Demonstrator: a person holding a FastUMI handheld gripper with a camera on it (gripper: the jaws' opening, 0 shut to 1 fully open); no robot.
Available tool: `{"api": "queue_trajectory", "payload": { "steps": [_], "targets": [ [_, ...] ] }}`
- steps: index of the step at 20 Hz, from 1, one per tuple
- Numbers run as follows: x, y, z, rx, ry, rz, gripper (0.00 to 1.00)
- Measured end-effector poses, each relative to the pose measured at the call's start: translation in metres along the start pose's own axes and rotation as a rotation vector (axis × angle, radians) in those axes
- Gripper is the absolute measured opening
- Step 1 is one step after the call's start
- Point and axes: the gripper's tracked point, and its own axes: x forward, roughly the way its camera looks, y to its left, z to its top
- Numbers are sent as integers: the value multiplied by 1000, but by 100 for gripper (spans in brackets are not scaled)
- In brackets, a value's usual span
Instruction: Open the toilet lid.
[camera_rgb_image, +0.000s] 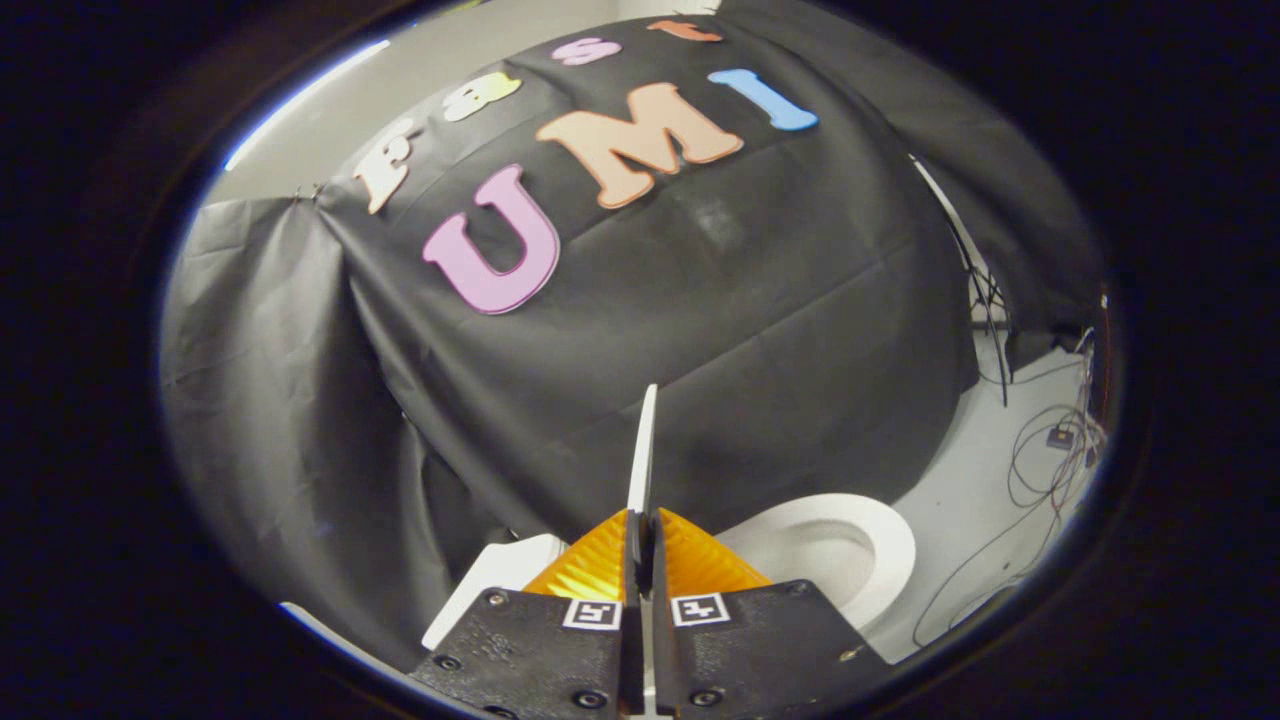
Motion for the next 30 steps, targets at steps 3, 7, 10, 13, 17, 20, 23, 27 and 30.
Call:
{"api": "queue_trajectory", "payload": {
  "steps": [3, 7, 10, 13, 17, 20, 23, 27, 30],
  "targets": [
    [-1, 24, -1, -83, 19, -18, 4],
    [-2, 59, -4, -178, 38, -9, 4],
    [-1, 87, -7, -239, 41, 15, 4],
    [2, 118, -17, -304, 52, 57, 4],
    [8, 155, -30, -407, 92, 111, 4],
    [11, 180, -43, -427, 113, 167, 4],
    [15, 203, -57, -440, 123, 226, 4],
    [19, 228, -74, -485, 149, 279, 4],
    [24, 245, -86, -524, 172, 300, 5]
  ]
}}
